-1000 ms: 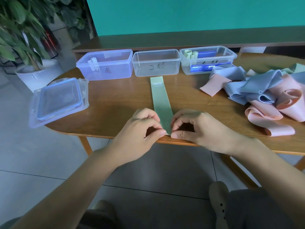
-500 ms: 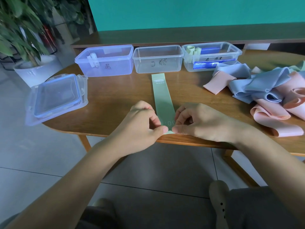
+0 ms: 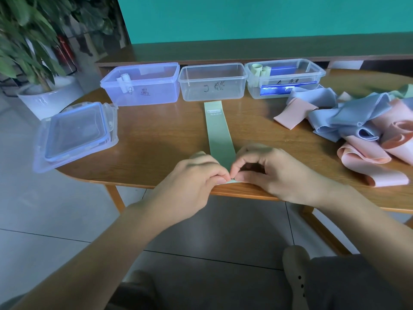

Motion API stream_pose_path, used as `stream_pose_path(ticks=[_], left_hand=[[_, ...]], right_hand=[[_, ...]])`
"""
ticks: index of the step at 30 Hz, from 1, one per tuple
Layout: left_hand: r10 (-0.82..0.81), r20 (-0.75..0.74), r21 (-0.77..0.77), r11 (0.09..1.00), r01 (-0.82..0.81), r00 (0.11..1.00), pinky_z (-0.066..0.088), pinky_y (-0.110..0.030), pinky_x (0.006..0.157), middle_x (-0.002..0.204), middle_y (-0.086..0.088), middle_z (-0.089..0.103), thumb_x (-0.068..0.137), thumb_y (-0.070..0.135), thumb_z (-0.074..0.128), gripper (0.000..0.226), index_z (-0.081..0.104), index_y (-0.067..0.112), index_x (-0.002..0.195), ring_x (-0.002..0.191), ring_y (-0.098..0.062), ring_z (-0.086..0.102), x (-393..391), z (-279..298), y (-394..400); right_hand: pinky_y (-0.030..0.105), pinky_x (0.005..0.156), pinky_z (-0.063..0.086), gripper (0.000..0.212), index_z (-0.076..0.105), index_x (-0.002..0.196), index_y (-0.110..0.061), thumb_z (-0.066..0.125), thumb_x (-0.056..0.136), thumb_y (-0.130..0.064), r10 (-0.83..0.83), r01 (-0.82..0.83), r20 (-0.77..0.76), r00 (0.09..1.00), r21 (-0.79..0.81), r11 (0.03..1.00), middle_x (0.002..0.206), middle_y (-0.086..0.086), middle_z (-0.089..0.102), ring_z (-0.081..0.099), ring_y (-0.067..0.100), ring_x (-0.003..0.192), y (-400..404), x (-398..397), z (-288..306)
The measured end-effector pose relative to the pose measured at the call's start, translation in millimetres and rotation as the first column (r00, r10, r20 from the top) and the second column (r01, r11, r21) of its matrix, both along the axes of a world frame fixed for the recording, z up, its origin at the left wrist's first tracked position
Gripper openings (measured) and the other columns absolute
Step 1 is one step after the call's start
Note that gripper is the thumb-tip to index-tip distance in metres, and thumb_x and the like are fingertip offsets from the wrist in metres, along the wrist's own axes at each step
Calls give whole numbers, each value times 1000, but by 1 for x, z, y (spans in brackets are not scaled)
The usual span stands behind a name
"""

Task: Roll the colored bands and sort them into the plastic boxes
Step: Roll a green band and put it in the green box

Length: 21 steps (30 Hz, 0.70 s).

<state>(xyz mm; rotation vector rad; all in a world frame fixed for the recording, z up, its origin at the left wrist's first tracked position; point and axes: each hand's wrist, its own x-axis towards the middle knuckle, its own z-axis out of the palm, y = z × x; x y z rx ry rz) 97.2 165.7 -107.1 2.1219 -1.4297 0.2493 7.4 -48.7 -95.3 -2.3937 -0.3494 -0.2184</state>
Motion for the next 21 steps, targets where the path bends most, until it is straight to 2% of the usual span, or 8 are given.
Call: stream_pose_path(ticks=[3, 7, 11, 15, 18, 21], left_hand=[[-21, 118, -3, 1000, 21, 993, 44, -20, 84, 93, 2, 63, 97, 13, 64, 12, 74, 9, 100, 93, -12, 53, -4, -4, 3], [19, 8, -48, 999, -19, 1000, 44, -17, 82, 90, 7, 64, 92, 23, 72, 10, 77, 15, 97, 90, -5, 55, -5, -3, 4], [80, -103, -26, 996, -83, 991, 46, -14, 74, 88, 13, 64, 88, 28, 76, 8, 80, 23, 92, 85, -5, 61, -5, 5, 2], [99, -111, -7, 995, -100, 989, 40, -7, 71, 87, 15, 59, 86, 27, 77, 6, 76, 22, 86, 85, -4, 58, -4, 8, 1], [83, -113, -11, 996, -85, 990, 41, -12, 70, 89, 13, 55, 87, 25, 75, 7, 72, 20, 83, 83, -8, 56, -3, 7, 0], [64, -59, -4, 998, -64, 996, 42, -15, 72, 92, 10, 54, 94, 26, 65, 13, 71, 17, 87, 84, -8, 55, -2, 4, -1]], right_hand=[[29, 87, 48, 11, 75, 103, -26, 66, 96, -26, 31, -25, 71, 997, -86, 996, 99, -9, 63, 61, 14, 99, -2, -2, -3], [25, 87, 47, 14, 75, 105, -29, 68, 94, -33, 13, -6, 68, 998, -102, 995, 101, -13, 62, 59, 11, 103, -4, -7, -3], [30, 89, 49, 19, 77, 102, -30, 74, 87, -41, -7, 8, 24, 1000, -49, 999, 101, -13, 63, 60, 11, 104, -4, -7, -2], [21, 82, 48, 11, 78, 98, -27, 75, 89, -33, -29, 30, 32, 999, -36, 999, 96, -13, 63, 61, 10, 96, -2, -3, -2], [21, 77, 46, 6, 75, 95, -24, 72, 93, -29, -42, 45, 47, 998, -61, 997, 93, -12, 62, 61, 11, 88, 0, -1, -3], [19, 75, 46, 7, 74, 93, -23, 69, 95, -27, -53, 60, 74, 996, -95, 994, 91, -12, 64, 61, 9, 86, 2, 0, -3]])
